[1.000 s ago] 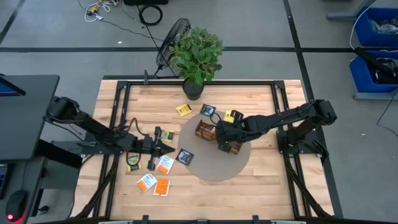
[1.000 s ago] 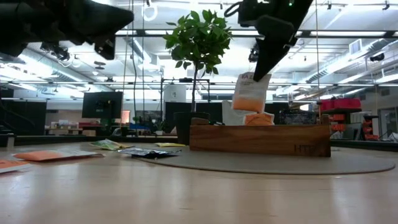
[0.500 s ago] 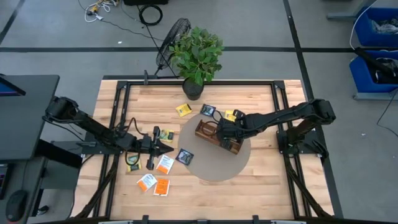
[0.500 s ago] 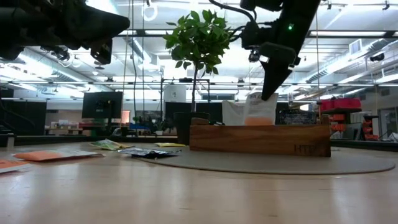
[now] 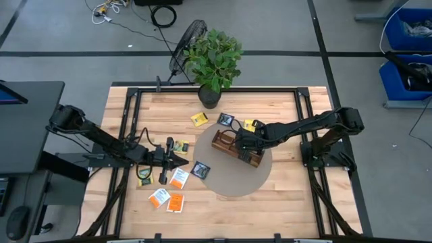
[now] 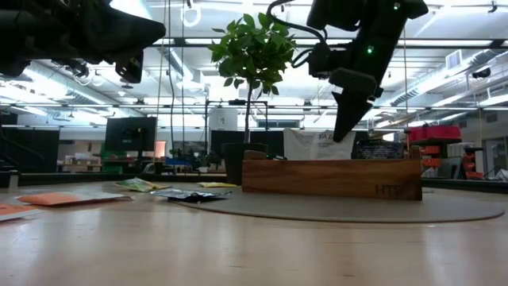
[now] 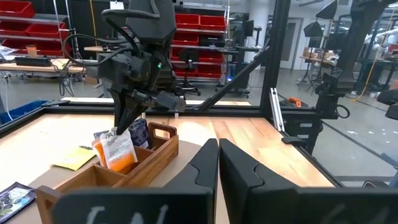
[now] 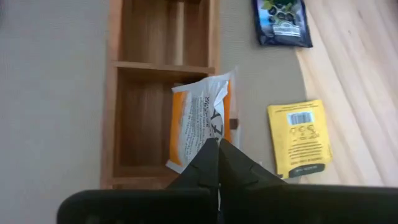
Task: Pick & Place Tea
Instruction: Put the orange tea bag into the middle section of the wooden organizer
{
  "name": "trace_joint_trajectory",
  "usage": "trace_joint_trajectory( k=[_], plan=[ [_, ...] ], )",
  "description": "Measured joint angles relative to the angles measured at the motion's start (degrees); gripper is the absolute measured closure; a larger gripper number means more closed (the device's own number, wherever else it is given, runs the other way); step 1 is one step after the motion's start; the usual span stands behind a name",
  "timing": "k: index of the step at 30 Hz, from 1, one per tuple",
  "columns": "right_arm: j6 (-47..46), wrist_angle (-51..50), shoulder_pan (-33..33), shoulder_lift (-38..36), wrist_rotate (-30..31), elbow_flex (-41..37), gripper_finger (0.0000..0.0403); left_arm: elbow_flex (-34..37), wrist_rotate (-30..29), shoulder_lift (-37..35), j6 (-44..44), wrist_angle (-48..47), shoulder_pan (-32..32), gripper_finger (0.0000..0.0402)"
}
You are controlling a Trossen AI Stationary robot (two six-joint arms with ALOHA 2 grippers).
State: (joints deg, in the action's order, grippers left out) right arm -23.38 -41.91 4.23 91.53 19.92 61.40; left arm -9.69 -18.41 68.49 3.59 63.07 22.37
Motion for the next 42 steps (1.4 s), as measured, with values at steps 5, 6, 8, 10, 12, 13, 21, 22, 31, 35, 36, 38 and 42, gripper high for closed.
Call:
trace_joint_trajectory(
  k=[5,6,8,10,12,13,21,22,31,35,36,38,42],
  plan=[
    [0.60,2.07,0.11,0.00,-0.07,-0.06,0.0371,0.00,0.00,0.00,0.24,-1.46,0.00,0.0383],
    [1.11,2.16,0.11,0.00,-0.01,-0.06,0.0361,0.00,0.00,0.00,0.26,-1.62,-0.01,0.0383],
    [1.52,2.50,0.13,0.00,0.83,-0.06,0.0338,0.00,0.00,0.00,0.26,-1.66,-0.01,0.0383],
    [1.60,2.49,0.11,0.00,1.51,-0.06,0.0311,0.00,-0.02,0.00,0.28,-1.66,-0.02,0.0383],
    [1.56,2.54,0.11,0.02,1.93,-0.06,0.0282,0.00,0.00,0.00,0.50,-1.68,-0.02,0.0383],
    [1.30,2.52,0.11,0.00,2.61,-0.06,0.0268,0.00,0.00,0.00,0.54,-1.68,0.00,0.0383],
    [0.51,2.51,2.85,-0.18,3.69,-0.06,0.0203,-0.02,0.02,0.00,4.46,-2.66,0.00,0.0383],
    [0.67,2.49,3.53,-0.20,4.03,-0.06,0.0202,-0.02,0.04,0.00,5.01,-3.35,-0.02,0.0383],
    [0.58,3.67,12.36,-0.48,10.76,-0.06,0.0216,-0.04,2.60,0.02,7.54,-7.78,1.53,0.0383],
    [-1.20,5.36,16.16,-0.48,13.59,-0.06,0.0226,-0.33,2.99,0.02,6.18,-8.07,5.19,0.0383],
    [-1.37,5.92,17.08,-0.48,14.60,-0.06,0.0228,-0.76,2.84,0.02,5.53,-8.44,6.32,0.0383],
    [-1.53,6.80,18.80,-0.48,16.59,-0.06,0.0232,-2.22,0.34,0.04,3.92,-9.86,9.22,0.0383],
    [-2.83,7.56,21.19,-0.48,18.72,-0.06,0.0238,-7.52,-8.26,1.47,0.05,-16.88,14.91,0.0390]
  ],
)
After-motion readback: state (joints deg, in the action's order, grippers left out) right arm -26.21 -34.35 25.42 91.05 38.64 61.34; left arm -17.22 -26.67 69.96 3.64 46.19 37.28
